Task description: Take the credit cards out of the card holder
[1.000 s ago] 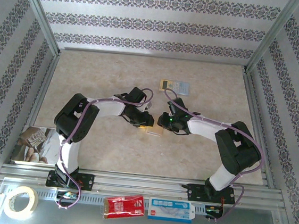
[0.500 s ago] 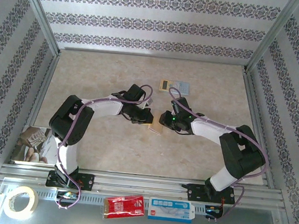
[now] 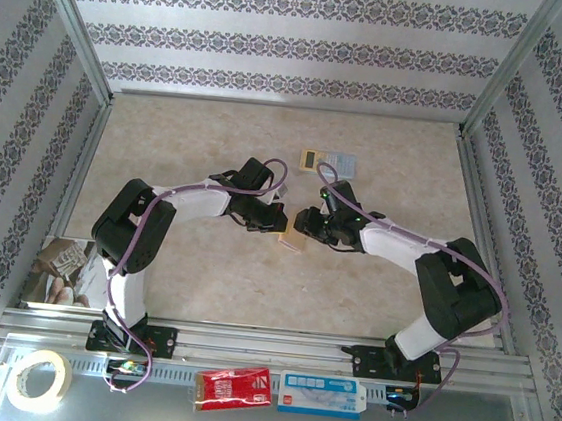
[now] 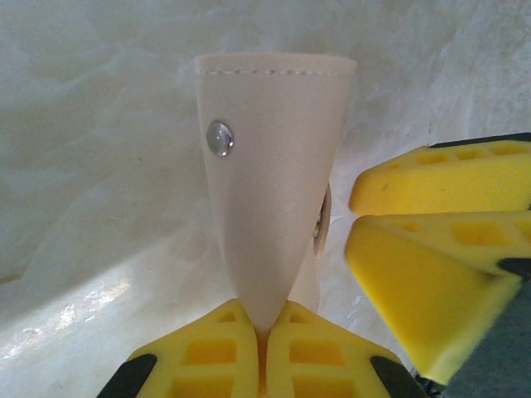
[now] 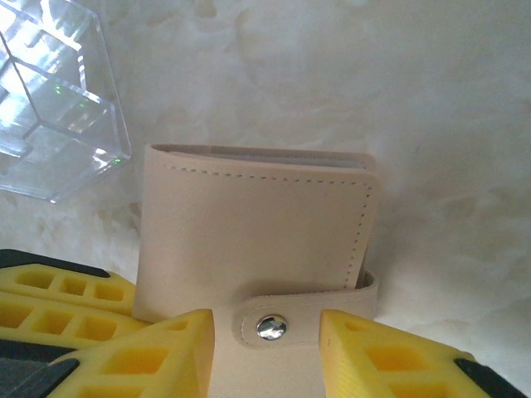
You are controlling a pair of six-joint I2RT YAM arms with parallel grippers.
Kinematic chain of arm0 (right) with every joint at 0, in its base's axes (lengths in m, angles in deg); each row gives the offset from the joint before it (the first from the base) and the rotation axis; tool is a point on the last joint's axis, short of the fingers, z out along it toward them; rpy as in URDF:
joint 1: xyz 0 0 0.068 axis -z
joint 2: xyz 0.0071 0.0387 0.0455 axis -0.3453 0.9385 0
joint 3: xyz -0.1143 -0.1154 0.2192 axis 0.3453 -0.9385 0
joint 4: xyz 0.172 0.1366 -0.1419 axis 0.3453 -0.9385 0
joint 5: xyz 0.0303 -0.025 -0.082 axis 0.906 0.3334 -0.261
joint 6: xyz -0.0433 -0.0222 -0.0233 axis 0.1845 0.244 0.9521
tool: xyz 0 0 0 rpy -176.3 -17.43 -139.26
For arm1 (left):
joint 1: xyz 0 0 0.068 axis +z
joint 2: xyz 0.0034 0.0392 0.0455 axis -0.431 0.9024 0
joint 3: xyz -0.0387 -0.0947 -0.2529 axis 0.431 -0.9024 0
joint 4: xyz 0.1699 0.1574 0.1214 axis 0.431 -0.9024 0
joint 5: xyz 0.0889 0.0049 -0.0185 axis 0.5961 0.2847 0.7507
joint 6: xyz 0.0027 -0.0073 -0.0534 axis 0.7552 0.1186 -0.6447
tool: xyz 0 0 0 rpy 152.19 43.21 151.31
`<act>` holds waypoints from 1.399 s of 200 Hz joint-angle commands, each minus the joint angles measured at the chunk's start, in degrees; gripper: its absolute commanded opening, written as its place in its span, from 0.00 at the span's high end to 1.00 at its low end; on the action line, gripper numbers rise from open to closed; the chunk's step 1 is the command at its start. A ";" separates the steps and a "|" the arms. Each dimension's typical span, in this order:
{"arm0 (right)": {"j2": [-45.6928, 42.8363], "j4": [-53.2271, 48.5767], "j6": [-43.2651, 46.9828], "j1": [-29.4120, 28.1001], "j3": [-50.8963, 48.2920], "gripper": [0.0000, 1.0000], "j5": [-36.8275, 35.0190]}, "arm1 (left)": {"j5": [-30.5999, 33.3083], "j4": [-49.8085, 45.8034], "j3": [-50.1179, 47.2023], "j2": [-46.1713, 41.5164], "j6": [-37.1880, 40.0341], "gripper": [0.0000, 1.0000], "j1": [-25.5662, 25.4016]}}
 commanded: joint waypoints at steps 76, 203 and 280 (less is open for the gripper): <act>4.35 0.14 0.92 -0.85 2.20 0.52 3.57 | -2.38 1.36 0.98 -2.24 0.56 1.00 0.03; 1.38 -13.89 -1.37 -0.58 0.94 0.72 -17.60 | 3.69 -1.62 0.61 -2.61 1.90 1.00 0.20; 2.18 -7.14 -0.16 -0.96 2.00 0.72 -8.04 | 2.76 -1.65 0.71 -1.99 2.09 1.00 0.19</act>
